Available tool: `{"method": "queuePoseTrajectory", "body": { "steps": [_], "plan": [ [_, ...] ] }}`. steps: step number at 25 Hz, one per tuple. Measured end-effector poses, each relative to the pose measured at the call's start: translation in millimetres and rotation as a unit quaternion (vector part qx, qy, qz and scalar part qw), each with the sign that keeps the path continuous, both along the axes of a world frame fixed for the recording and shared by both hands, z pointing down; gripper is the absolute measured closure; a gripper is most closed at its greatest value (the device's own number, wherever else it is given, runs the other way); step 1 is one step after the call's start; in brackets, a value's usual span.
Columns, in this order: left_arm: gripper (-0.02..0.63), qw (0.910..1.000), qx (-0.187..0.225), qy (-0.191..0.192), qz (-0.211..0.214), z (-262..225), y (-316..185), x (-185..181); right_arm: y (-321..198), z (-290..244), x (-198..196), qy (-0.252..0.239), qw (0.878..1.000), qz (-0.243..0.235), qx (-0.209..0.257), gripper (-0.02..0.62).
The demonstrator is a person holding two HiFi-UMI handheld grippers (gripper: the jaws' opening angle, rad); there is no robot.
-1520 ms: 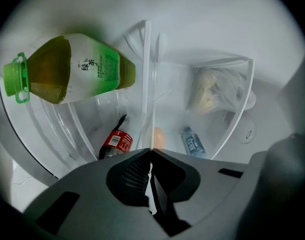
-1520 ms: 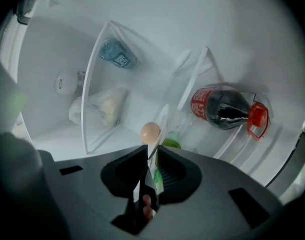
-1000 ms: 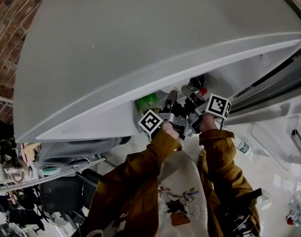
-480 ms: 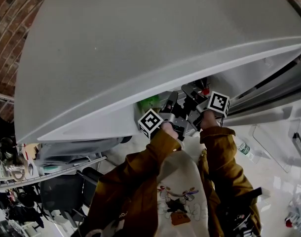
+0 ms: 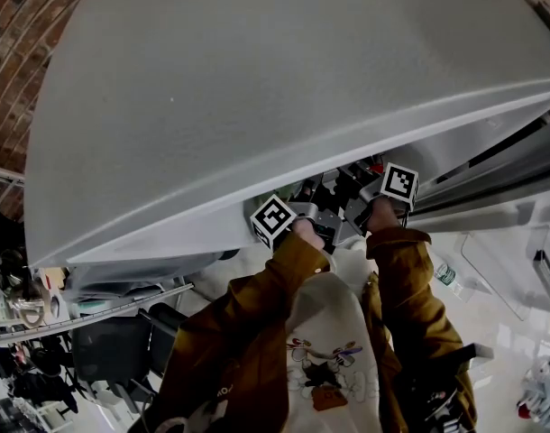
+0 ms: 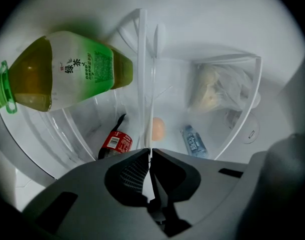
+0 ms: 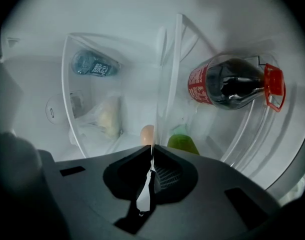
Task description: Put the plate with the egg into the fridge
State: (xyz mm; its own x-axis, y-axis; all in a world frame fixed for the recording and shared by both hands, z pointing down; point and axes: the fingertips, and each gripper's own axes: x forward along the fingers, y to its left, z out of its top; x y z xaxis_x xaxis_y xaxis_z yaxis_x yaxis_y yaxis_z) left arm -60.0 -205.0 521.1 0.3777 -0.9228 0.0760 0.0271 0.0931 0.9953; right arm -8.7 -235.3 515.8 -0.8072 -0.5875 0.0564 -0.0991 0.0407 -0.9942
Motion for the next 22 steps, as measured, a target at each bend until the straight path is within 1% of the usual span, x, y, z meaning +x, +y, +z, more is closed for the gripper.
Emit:
{"method": "queuePoseTrajectory", "body": {
  "steps": [2,9,14,17,22],
  "plan": [
    [0.584,1.0000,-0.001,-0.003,-0.002,2,-2,-2,-1,1,-1,0.005,1.000,-0.004,0.000,0.572],
    [0.584,0.9999,-0.009,0.007,-0.004,3,-5,-1,-3,1,-2,0.014,1.000,-0.014,0.002,0.571],
    [0.584,0.9998,-0.010,0.014,-0.009,4,-9,-2,-3,-2,-4,0.020,0.999,-0.026,0.024,0.571],
    [0.584,0.9998,-0.011,0.015,-0.009,5,-12,-2,-2,-1,-2,0.026,0.999,-0.024,0.029,0.571],
    [0.584,0.9997,-0.012,0.016,-0.013,3,-18,-4,3,0,3,0.030,0.999,-0.018,0.026,0.571]
  ]
}}
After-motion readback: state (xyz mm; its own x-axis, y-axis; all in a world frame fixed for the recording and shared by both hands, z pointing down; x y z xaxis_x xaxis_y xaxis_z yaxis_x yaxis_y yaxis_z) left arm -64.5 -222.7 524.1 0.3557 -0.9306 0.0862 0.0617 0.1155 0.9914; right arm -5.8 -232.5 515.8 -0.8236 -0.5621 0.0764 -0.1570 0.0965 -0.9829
